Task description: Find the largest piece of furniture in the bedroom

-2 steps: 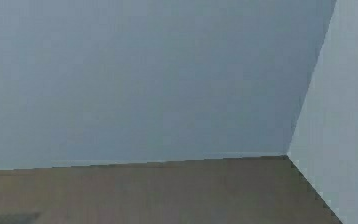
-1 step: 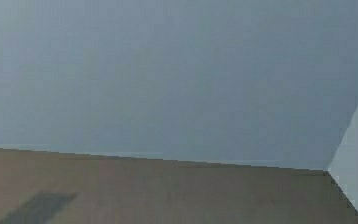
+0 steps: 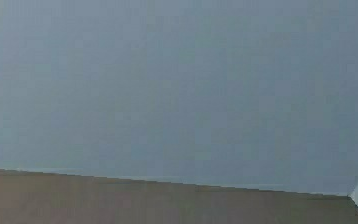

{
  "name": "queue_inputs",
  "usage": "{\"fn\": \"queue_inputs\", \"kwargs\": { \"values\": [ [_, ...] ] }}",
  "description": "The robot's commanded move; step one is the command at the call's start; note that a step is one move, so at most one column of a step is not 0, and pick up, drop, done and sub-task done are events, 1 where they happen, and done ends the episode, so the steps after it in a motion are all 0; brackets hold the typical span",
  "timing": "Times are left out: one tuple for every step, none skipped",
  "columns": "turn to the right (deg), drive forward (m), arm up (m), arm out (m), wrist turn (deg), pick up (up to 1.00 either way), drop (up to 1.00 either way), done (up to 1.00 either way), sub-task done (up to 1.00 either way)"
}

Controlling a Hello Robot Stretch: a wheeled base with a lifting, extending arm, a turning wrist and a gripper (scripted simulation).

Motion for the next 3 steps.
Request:
{"fn": "queue_inputs", "kwargs": {
  "values": [
    [-45.0,0.0,0.0,0.0,0.0,0.0,0.0,0.0,0.0],
    [0.0,0.35,0.0,0.0,0.0,0.0,0.0,0.0,0.0],
    [-45.0,0.0,0.0,0.0,0.0,0.0,0.0,0.0,0.0]
  ]
}}
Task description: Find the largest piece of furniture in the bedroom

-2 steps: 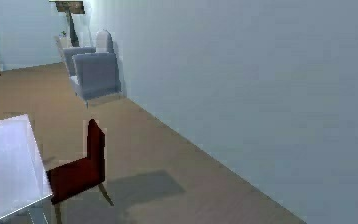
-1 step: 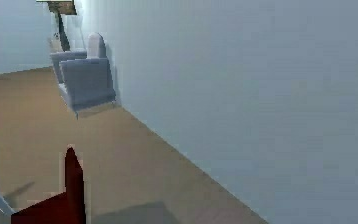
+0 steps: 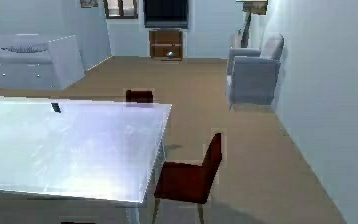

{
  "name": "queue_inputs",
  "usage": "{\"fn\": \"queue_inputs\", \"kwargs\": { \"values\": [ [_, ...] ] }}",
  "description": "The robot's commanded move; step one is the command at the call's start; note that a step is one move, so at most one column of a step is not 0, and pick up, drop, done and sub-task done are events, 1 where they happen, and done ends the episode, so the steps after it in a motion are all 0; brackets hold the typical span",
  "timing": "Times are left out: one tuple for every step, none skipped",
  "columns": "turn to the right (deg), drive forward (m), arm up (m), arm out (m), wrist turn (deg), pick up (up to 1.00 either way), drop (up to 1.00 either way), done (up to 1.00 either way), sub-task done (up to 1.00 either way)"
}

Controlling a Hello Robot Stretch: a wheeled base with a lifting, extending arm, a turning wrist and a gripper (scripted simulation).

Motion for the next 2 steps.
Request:
{"fn": "queue_inputs", "kwargs": {
  "values": [
    [-45.0,0.0,0.0,0.0,0.0,0.0,0.0,0.0,0.0],
    [-45.0,0.0,0.0,0.0,0.0,0.0,0.0,0.0,0.0]
  ]
}}
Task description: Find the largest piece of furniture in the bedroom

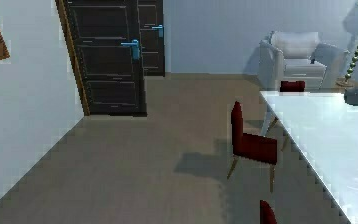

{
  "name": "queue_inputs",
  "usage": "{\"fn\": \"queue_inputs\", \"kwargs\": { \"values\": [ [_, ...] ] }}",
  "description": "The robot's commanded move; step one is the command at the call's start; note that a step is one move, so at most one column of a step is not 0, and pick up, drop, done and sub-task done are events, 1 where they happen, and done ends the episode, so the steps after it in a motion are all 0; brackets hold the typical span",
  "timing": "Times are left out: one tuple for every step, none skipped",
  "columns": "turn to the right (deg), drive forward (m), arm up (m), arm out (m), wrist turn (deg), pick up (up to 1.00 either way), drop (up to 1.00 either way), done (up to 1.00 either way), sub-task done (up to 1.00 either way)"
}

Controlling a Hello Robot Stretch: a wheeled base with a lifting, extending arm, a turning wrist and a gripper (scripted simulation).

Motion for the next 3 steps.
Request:
{"fn": "queue_inputs", "kwargs": {
  "values": [
    [-15.0,0.0,0.0,0.0,0.0,0.0,0.0,0.0,0.0],
    [0.0,0.25,0.0,0.0,0.0,0.0,0.0,0.0,0.0],
    [6.0,0.0,0.0,0.0,0.0,0.0,0.0,0.0,0.0]
  ]
}}
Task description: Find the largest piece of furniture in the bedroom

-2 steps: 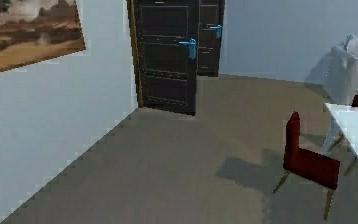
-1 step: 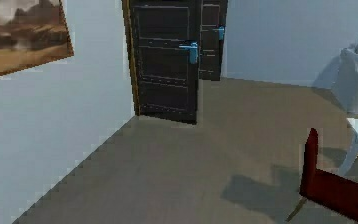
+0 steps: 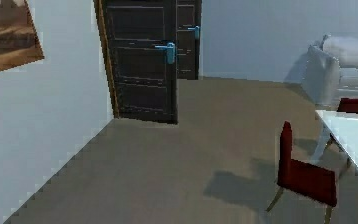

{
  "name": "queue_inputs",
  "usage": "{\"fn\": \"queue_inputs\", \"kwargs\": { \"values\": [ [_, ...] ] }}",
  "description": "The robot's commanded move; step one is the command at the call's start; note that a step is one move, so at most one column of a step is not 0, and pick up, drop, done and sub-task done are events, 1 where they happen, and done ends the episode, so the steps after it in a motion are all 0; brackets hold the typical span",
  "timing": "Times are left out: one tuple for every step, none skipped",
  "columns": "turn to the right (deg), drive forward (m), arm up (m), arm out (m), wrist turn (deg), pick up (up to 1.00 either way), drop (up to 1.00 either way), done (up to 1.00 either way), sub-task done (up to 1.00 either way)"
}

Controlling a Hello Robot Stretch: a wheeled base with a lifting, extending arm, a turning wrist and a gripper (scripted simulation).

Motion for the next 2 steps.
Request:
{"fn": "queue_inputs", "kwargs": {
  "values": [
    [0.0,1.0,0.0,0.0,0.0,0.0,0.0,0.0,0.0],
    [0.0,0.6,0.0,0.0,0.0,0.0,0.0,0.0,0.0]
  ]
}}
